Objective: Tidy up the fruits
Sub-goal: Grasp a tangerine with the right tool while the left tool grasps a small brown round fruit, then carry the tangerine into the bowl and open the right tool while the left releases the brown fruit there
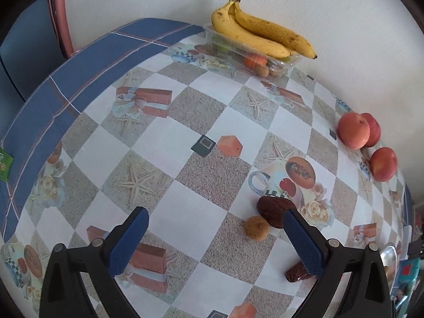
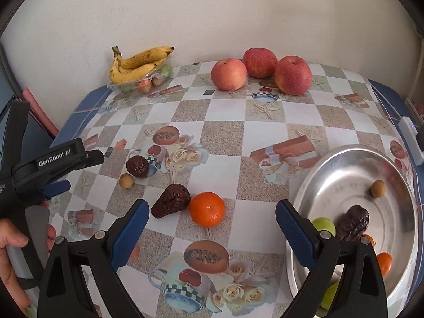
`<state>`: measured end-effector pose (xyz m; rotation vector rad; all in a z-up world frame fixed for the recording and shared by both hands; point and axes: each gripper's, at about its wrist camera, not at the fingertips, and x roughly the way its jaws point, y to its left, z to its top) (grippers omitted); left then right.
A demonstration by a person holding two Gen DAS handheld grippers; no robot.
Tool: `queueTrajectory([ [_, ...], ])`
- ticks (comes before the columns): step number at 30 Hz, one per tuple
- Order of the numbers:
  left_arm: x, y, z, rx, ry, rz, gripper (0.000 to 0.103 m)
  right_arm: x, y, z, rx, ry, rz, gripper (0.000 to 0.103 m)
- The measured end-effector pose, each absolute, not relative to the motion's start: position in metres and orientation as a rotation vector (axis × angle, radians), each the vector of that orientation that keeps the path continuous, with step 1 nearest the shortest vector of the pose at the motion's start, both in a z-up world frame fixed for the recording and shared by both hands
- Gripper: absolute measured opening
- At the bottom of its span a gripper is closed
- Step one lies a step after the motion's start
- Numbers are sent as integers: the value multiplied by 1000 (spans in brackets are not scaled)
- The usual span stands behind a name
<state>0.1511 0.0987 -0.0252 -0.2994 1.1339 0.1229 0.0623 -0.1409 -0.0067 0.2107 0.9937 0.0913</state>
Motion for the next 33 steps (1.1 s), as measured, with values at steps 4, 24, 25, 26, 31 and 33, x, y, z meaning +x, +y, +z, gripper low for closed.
queueTrajectory([
  [4, 156, 90, -42, -291, 1182, 75, 85, 71, -132, -18, 191, 1021, 93, 96],
  [24, 157, 77, -53, -358, 1264, -72, 27, 83, -122, -54, 147, 1123, 118, 40],
  [25, 155, 78, -51, -366, 1264, -75, 27, 82, -123, -52, 147, 1121, 116, 40],
  [26, 153, 79, -48, -374, 1264, -77, 27, 81, -124, -49, 147, 1117, 112, 40],
  [31, 143, 77, -33, -386, 1251, -80, 27, 72, -133, -35, 174, 1100, 93, 40],
  [33, 139, 75, -26, -387, 1243, -89, 27, 68, -136, -31, 186, 1097, 87, 40],
])
